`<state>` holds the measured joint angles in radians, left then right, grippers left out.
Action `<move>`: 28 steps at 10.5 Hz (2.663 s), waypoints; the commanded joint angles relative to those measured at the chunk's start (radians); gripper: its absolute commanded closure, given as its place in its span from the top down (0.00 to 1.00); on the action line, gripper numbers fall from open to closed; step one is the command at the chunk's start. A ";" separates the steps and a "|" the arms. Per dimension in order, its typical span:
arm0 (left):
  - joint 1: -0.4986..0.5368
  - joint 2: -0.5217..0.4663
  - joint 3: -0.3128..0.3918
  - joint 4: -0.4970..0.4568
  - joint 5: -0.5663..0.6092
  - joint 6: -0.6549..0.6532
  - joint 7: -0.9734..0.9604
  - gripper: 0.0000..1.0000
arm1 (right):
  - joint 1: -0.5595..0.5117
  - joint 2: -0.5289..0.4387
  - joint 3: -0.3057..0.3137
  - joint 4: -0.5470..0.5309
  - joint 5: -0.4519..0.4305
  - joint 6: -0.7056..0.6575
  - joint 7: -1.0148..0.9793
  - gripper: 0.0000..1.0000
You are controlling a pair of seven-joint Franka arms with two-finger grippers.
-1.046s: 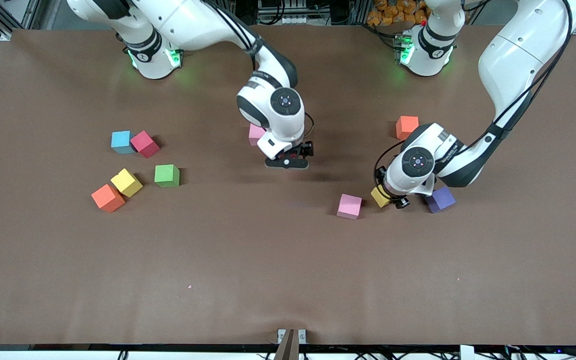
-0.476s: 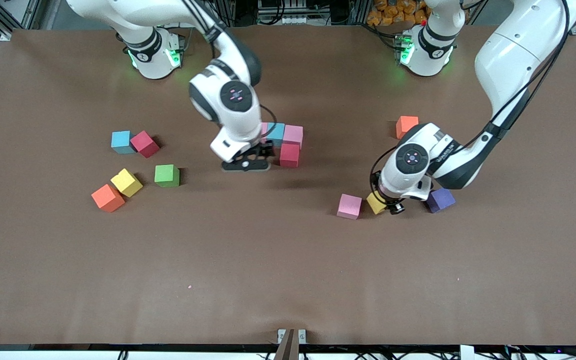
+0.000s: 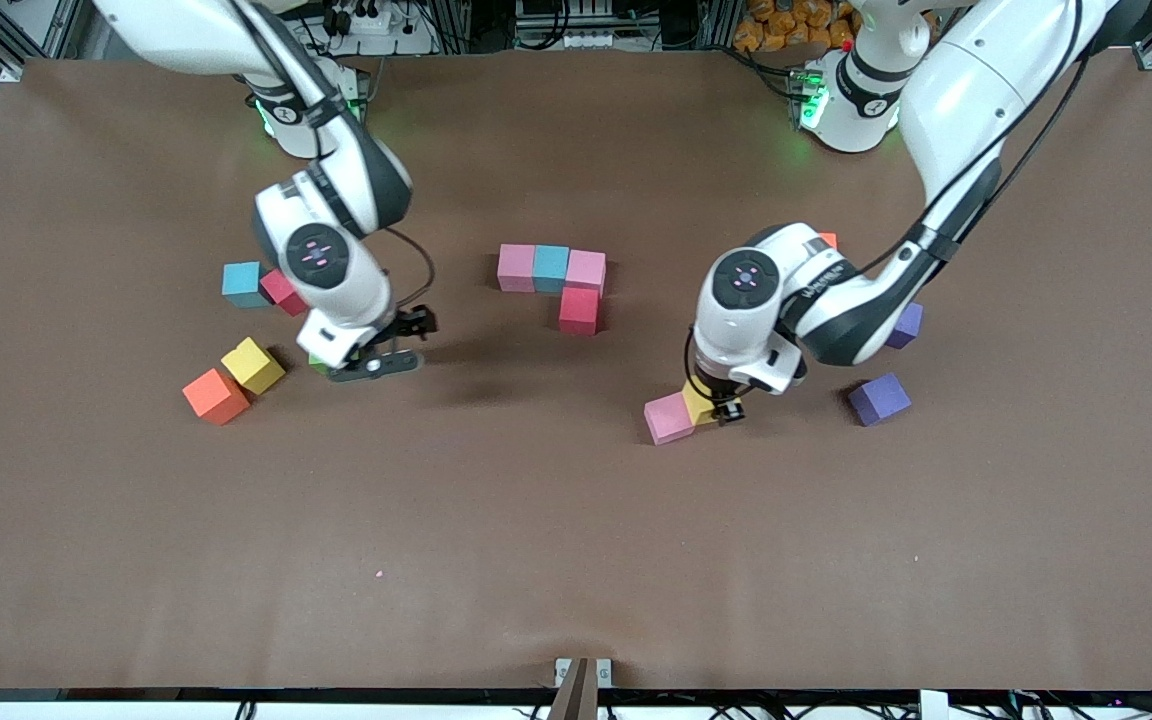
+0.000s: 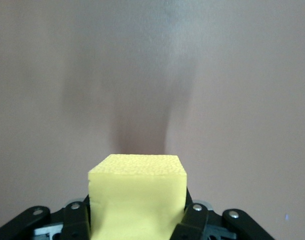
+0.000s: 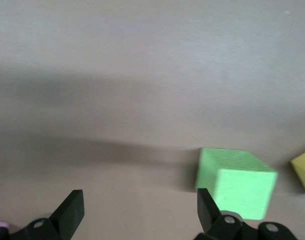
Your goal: Form number 2 with 11 blocks
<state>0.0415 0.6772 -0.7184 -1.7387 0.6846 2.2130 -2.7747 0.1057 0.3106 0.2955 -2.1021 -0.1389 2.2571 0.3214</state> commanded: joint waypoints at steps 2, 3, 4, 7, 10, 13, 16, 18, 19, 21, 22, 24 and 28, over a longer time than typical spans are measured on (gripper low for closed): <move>-0.067 -0.002 -0.004 0.092 0.061 -0.061 -0.090 0.39 | -0.151 -0.035 0.030 -0.071 -0.022 0.013 -0.130 1.00; -0.086 -0.001 -0.004 0.106 0.064 -0.061 -0.013 0.39 | -0.168 -0.028 0.027 -0.094 -0.028 0.039 -0.152 1.00; -0.100 0.005 -0.004 0.113 0.056 -0.056 0.094 0.39 | -0.184 -0.025 0.028 -0.119 -0.074 0.064 -0.154 1.00; -0.133 0.034 -0.004 0.146 0.052 0.016 0.339 0.39 | -0.199 -0.009 0.028 -0.145 -0.099 0.111 -0.147 1.00; -0.137 0.080 -0.006 0.179 0.047 0.098 0.609 0.39 | -0.222 0.016 0.027 -0.190 -0.099 0.200 -0.153 1.00; -0.152 0.119 -0.004 0.232 0.026 0.103 0.911 0.41 | -0.222 0.057 0.027 -0.208 -0.099 0.279 -0.151 1.00; -0.155 0.133 -0.004 0.235 -0.080 0.100 1.278 0.41 | -0.221 0.051 0.030 -0.202 -0.099 0.256 -0.140 0.70; -0.166 0.131 -0.003 0.238 -0.129 0.082 1.478 0.41 | -0.221 0.041 0.033 -0.168 -0.099 0.184 -0.146 0.50; -0.184 0.131 -0.001 0.242 -0.129 0.052 1.547 0.41 | -0.221 0.033 0.033 -0.139 -0.099 0.129 -0.154 0.45; -0.204 0.133 0.001 0.243 -0.129 -0.037 1.691 0.41 | -0.218 0.016 0.033 -0.128 -0.099 0.111 -0.157 0.39; -0.219 0.134 0.016 0.245 -0.128 -0.042 1.707 0.41 | -0.216 0.015 0.033 -0.128 -0.096 0.111 -0.151 0.38; -0.314 0.137 0.104 0.274 -0.128 -0.042 1.736 0.41 | -0.213 0.013 0.049 -0.127 -0.090 0.111 -0.147 0.35; -0.423 0.160 0.157 0.320 -0.128 -0.038 1.845 0.41 | -0.215 0.012 0.053 -0.124 -0.090 0.110 -0.147 0.35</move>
<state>-0.3472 0.8230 -0.5772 -1.4580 0.5760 2.1929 -0.9910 -0.0907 0.3424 0.3312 -2.2221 -0.2178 2.3811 0.1669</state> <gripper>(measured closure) 0.441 0.414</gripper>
